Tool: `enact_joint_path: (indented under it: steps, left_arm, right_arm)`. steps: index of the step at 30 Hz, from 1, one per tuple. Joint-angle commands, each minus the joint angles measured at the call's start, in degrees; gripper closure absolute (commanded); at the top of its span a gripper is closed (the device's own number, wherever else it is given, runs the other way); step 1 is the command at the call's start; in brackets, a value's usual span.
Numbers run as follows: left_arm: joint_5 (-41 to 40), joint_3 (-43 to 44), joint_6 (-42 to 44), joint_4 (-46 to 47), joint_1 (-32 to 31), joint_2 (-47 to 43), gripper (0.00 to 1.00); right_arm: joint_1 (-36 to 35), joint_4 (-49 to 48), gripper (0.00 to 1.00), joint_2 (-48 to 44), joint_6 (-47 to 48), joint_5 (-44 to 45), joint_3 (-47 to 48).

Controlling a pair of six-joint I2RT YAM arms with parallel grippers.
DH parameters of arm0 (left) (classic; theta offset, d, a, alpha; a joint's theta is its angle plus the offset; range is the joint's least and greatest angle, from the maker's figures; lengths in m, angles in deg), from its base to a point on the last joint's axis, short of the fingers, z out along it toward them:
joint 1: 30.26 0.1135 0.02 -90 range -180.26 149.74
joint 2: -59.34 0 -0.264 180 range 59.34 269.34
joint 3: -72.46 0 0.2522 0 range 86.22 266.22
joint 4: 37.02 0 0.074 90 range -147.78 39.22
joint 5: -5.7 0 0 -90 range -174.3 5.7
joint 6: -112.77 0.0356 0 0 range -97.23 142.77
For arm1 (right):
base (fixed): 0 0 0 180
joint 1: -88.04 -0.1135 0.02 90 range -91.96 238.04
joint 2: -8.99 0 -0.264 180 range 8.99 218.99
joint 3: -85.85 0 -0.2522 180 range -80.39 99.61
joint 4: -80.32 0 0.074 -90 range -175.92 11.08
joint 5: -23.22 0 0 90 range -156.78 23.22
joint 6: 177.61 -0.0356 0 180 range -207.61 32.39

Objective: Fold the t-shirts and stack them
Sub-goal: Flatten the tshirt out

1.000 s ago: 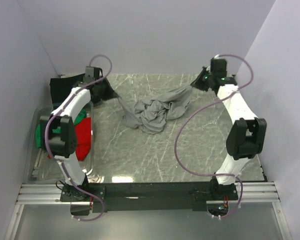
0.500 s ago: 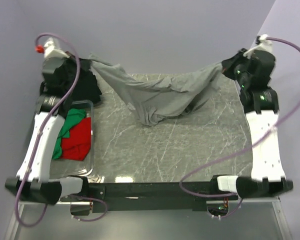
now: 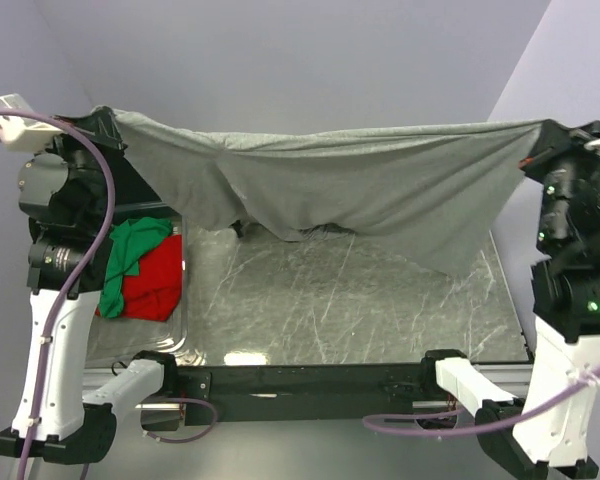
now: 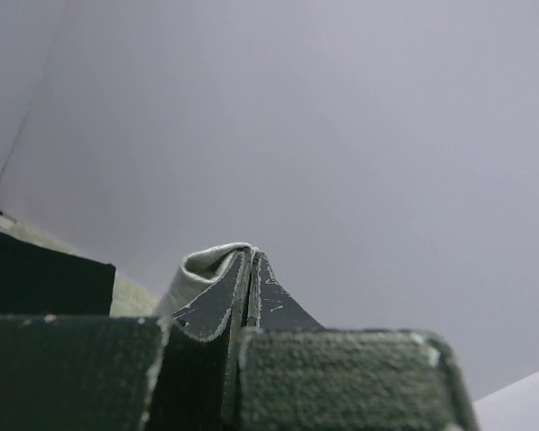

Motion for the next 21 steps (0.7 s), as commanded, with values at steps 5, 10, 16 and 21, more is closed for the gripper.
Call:
enact_joint_path:
  steps: [5,10,16,21]
  left_arm:
    - [4.6,8.9,3.8,3.0,0.3,5.0,1.00]
    - [13.7,17.7,4.0,-1.7,0.3,13.8,1.00]
    - [18.5,24.8,5.2,-3.7,0.3,24.7,1.00]
    - [18.6,29.4,6.7,-1.0,0.3,31.4,1.00]
  right_arm:
    - [0.4,-1.3,1.00,1.4,4.6,3.8,4.1]
    - [0.3,-2.7,1.00,4.6,4.0,1.8,0.8]
    - [3.1,-4.6,1.00,10.2,3.0,-0.8,0.2]
    - [5.9,-6.8,1.00,16.9,0.7,-4.8,2.8]
